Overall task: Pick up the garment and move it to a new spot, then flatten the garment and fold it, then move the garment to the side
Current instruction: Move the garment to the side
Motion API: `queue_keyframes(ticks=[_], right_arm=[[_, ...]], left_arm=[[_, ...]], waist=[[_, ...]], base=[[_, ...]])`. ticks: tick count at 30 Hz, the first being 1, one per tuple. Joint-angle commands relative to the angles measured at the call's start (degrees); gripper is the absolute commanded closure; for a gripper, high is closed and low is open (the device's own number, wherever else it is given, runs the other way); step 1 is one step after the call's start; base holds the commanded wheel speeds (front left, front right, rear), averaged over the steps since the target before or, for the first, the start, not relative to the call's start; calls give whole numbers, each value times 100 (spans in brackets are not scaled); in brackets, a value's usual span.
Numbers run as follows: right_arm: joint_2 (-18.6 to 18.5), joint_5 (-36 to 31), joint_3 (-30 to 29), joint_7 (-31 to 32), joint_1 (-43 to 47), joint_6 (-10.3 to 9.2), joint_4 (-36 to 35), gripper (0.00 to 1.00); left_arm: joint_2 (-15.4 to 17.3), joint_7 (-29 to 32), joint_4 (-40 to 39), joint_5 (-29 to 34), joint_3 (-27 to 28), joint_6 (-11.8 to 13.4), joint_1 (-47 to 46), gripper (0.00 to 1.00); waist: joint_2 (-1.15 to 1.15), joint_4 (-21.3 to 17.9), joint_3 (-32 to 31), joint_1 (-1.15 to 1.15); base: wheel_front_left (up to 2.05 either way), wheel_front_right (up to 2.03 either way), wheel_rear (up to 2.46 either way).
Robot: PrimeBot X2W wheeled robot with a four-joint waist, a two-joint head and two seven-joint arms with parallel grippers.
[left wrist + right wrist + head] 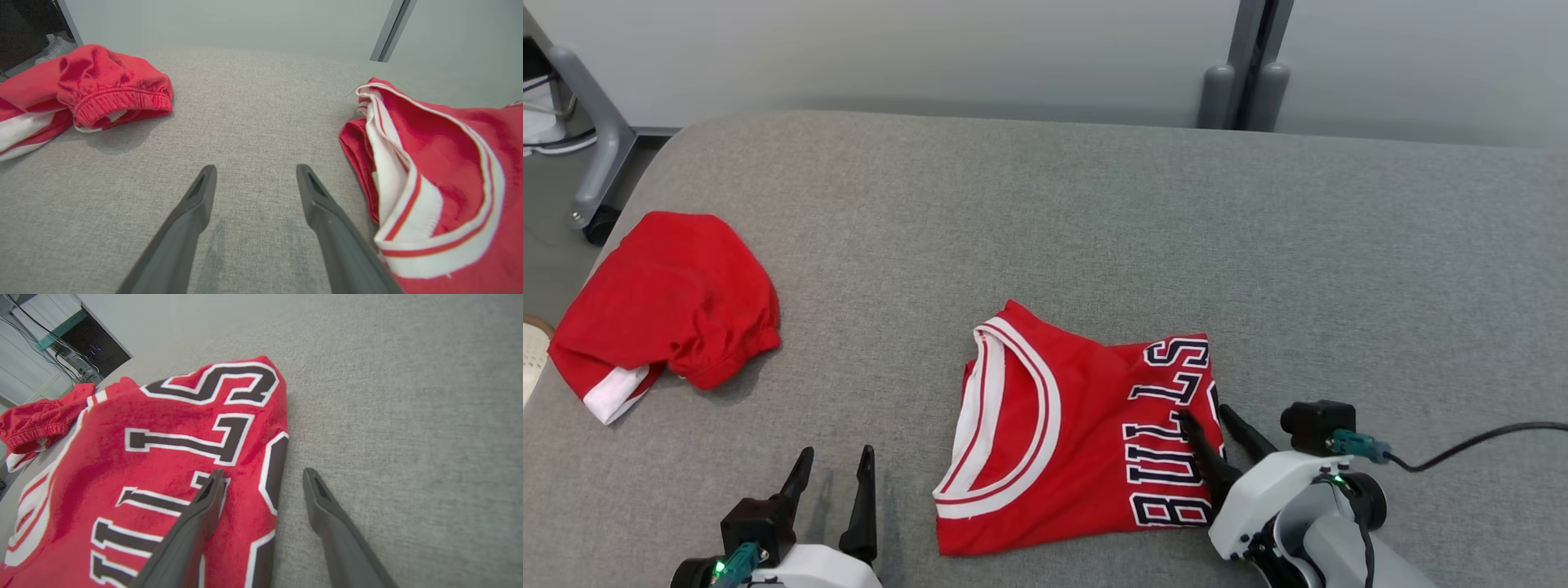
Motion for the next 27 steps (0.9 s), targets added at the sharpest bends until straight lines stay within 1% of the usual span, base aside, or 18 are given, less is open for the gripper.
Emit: queue_keyframes(ticks=[1,3,6,9,12,13,15,20,24,27], right_arm=[[-31,120,113,72,-73,0,109,100],[-27,492,300,110,-123,0,315,100],[-47,607,290,8,-306,-1,553,100],[-92,578,108,-56,-403,-8,762,100],[-61,401,-259,-61,-436,-6,709,100],[-61,401,-259,-61,-436,-6,709,100],[-36,234,-437,-62,-344,-1,596,100],[-48,-141,-721,-65,-69,-1,335,100],[-40,-317,-787,-64,163,-1,131,100],[-32,-300,-688,-65,280,-1,-11,100]], left_arm=[[20,-9,-2,22,-1,-23,-111,0],[22,-9,-14,23,14,-21,-126,0],[20,-9,-47,50,61,3,-106,0],[21,-9,-63,92,84,-48,-80,0],[20,-9,-74,103,83,-76,-50,0],[20,-9,-74,103,83,-76,-50,0],[23,-9,-77,82,79,-86,-33,0],[20,-9,-46,60,-54,-127,-16,0],[22,-9,-76,-21,-222,-117,-38,0],[22,-9,-99,-105,-319,-75,-46,0]], waist=[[0,63,62,0],[0,79,93,0],[0,-1,85,0],[0,-188,19,0],[0,-519,-82,0],[0,-519,-82,0],[0,-802,-153,0],[0,-1652,-323,0],[0,-2335,-416,0],[0,-2827,-452,0]], base=[[0,0,0],[0,0,0],[0,0,0],[0,0,0],[0,0,0],[0,0,0],[0,0,0],[0,0,0],[0,0,0],[0,0,0]])
